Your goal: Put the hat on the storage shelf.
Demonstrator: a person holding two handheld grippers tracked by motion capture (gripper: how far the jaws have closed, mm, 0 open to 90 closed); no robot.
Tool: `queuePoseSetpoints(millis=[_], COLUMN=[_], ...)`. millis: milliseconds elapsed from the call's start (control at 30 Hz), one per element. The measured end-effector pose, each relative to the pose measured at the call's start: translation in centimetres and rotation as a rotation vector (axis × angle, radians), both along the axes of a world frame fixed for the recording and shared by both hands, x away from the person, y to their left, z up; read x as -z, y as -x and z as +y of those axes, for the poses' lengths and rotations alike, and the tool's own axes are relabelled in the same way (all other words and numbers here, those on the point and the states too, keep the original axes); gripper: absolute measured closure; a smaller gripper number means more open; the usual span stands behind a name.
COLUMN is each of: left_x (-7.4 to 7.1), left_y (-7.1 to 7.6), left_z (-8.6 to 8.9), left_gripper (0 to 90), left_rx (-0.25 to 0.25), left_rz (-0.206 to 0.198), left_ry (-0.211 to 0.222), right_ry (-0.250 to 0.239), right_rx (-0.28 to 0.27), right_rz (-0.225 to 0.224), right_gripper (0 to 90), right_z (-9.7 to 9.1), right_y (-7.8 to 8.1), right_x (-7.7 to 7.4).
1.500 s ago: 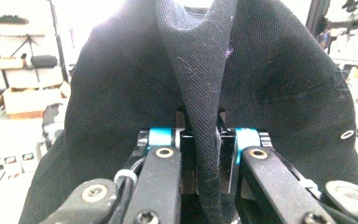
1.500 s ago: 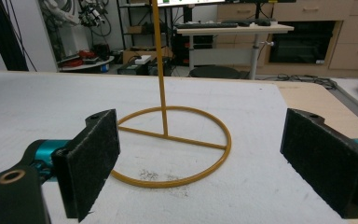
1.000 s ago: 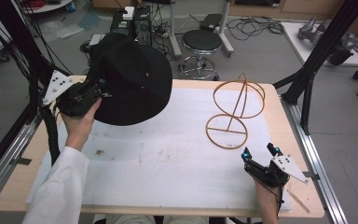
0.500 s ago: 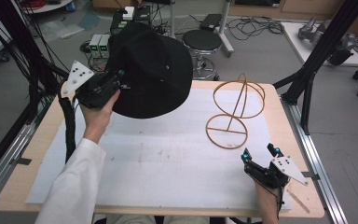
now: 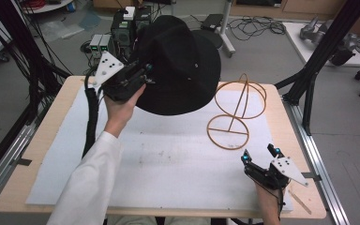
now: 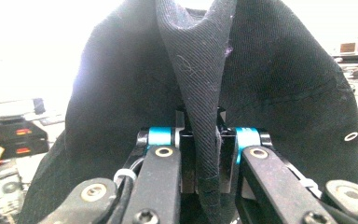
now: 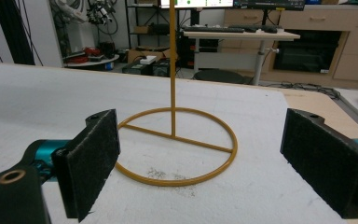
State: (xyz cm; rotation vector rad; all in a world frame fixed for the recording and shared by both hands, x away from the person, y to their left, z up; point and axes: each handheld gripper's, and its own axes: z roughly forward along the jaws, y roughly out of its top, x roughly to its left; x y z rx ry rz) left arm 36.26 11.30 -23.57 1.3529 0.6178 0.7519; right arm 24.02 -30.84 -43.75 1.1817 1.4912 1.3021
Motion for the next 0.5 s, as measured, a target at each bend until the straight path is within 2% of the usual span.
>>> queuePoseSetpoints(millis=[233,500], left_x=[-0.2,-1.0], left_y=[-0.9,-1.6], left_z=[-4.2,-8.1], left_gripper=[84.4,84.4], left_rx=[0.073,0.141], left_rz=[0.002,0.002], left_ry=[0.001,0.017], right_ry=[0.001,-0.001], right_rx=[0.004,0.001], right_rz=[-0.007,-0.006], right_gripper=[11.0,11.1], right_z=[0.0,-0.1], right_y=[0.0,0.1], right_x=[0.0,0.0])
